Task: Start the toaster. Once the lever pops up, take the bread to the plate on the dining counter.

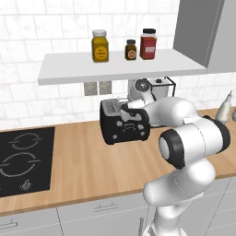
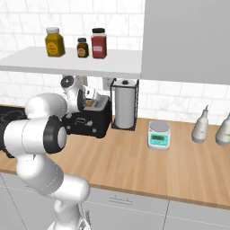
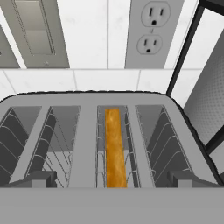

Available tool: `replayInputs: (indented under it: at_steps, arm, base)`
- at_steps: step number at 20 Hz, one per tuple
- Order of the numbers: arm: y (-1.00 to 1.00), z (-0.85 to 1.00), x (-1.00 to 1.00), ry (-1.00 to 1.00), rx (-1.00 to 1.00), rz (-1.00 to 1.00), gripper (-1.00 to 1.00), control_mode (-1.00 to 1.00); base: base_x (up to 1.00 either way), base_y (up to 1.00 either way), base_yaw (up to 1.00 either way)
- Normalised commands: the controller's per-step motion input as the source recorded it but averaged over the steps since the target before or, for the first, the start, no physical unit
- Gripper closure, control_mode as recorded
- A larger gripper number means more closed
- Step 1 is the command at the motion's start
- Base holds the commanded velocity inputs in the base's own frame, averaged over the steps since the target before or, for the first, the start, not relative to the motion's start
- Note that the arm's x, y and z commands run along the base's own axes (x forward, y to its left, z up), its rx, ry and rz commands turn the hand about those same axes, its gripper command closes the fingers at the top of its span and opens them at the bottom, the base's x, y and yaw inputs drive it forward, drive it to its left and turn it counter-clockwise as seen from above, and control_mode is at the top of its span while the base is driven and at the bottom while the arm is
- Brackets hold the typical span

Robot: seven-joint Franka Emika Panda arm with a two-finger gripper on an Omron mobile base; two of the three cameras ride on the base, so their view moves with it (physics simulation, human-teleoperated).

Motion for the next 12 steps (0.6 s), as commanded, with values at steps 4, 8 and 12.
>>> replayInputs:
  at_steps: [4, 8, 12]
  arm:
    - [0.00, 0.00, 0.00, 0.00, 0.00, 0.00, -1.00, -1.00]
    - [0.00, 0.00, 0.00, 0.00, 0.00, 0.00, -1.00, -1.00]
    - [0.00, 0.00, 0.00, 0.00, 0.00, 0.00, -1.00, -1.00]
  base:
    - [0.00, 0.00, 0.00]
    - [0.00, 0.00, 0.00]
    - [0.00, 0.00, 0.00]
